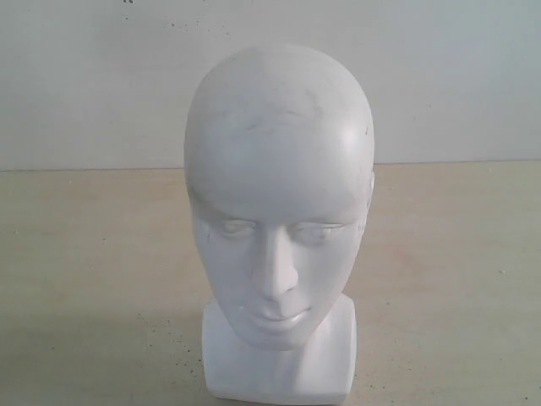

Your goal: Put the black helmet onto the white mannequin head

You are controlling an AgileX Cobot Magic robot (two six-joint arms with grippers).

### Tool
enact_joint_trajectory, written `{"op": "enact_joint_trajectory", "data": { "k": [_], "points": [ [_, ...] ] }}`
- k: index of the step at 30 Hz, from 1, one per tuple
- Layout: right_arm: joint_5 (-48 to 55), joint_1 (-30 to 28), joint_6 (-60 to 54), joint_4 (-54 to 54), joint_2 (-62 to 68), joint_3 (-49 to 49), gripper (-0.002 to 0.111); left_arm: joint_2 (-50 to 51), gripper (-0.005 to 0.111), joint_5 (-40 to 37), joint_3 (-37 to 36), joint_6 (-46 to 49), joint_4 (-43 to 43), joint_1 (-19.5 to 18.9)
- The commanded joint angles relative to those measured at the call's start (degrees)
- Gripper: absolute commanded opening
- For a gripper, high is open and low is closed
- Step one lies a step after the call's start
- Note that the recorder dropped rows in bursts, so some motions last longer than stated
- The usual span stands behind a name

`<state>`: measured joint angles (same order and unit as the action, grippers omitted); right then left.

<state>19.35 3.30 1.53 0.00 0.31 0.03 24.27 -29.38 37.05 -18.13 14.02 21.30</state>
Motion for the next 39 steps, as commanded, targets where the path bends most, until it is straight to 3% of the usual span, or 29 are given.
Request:
{"op": "enact_joint_trajectory", "data": {
  "k": [1,4,7,9,20,28,33,39],
  "points": [
    [-0.2,-0.4,-0.2,-0.5,-0.3,0.0,0.0,-3.2,0.004,12.4,1.3,-27.9,21.6,-0.1],
    [-0.2,-0.4,-0.2,-0.5,-0.3,0.0,0.0,-3.4,0.004,19.4,1.3,-46.8,36.0,-0.1],
    [-0.2,-0.4,-0.2,-0.5,-0.3,0.0,0.0,-2.7,0.004,25.8,1.3,-70.2,57.2,-0.1],
    [-0.2,-0.4,-0.2,-0.5,-0.3,0.0,0.0,-2.1,0.004,28.6,1.3,-81.7,63.6,-0.1],
    [-0.2,-0.4,-0.2,-0.5,-0.3,0.0,0.0,-1.5,0.004,39.0,1.5,-100.4,60.7,-0.1],
    [-0.2,-0.4,-0.2,-0.5,-0.3,0.0,0.0,-2.9,0.004,42.4,1.9,-99.4,49.5,-0.1],
    [-0.2,-0.4,-0.2,-0.5,-0.3,0.0,0.0,-2.8,0.004,48.3,1.9,-81.2,31.9,-0.1],
    [-0.2,-0.4,-0.2,-0.5,-0.3,0.0,0.0,-2.3,0.004,48.3,1.9,-68.2,26.8,-0.1]
  ]
}}
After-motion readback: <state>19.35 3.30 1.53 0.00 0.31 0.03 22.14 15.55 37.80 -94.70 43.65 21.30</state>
